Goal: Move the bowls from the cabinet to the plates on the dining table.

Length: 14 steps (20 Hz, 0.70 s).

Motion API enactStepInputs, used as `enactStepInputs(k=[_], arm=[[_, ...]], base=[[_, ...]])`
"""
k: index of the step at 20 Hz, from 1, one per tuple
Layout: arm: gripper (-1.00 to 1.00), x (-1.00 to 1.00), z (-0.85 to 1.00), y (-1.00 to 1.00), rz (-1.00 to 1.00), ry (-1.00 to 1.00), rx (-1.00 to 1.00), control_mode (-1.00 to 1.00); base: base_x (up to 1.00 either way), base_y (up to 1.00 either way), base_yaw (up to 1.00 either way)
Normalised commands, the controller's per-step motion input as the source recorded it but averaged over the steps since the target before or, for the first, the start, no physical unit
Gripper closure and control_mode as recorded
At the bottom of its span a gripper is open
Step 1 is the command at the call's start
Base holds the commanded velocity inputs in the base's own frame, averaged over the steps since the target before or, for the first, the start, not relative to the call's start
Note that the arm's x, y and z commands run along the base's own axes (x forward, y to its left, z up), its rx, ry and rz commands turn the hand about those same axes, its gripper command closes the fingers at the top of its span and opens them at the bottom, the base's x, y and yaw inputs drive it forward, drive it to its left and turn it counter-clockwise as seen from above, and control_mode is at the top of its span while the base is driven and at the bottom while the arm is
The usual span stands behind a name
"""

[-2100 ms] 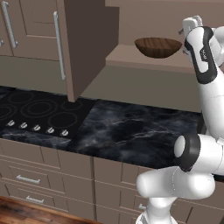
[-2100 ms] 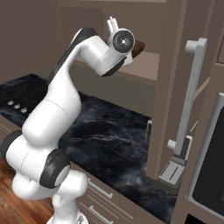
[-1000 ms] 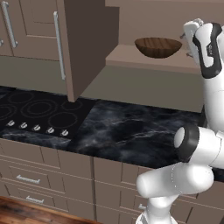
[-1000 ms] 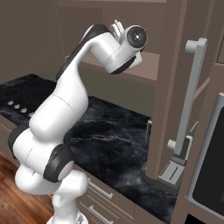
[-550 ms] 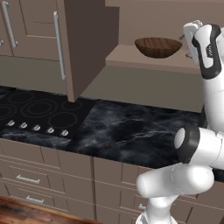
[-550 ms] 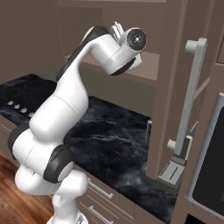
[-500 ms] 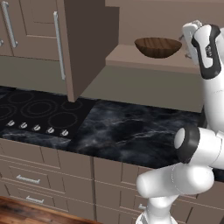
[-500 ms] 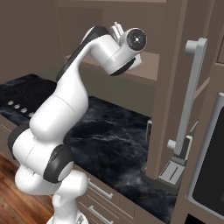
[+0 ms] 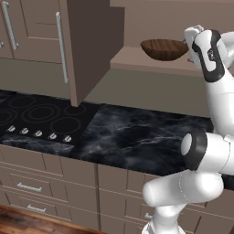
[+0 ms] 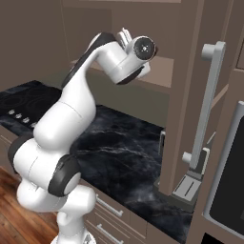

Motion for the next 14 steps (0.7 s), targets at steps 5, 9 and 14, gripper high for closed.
enactStepInputs(k=[5, 9, 14], arm=[[-1.0, 0.35, -0.04, 0.02, 0.0, -0.01, 0.0, -1.0], [-1.0, 0.38, -0.03, 0.0, 0.0, 0.0, 0.0, -1.0], [-1.0, 0.34, -0.07, 0.0, -0.02, 0.0, 0.0, -1.0]], base=[[0.0, 0.0, 0.0], [0.0, 0.0, 0.0], [0.0, 0.0, 0.0]])
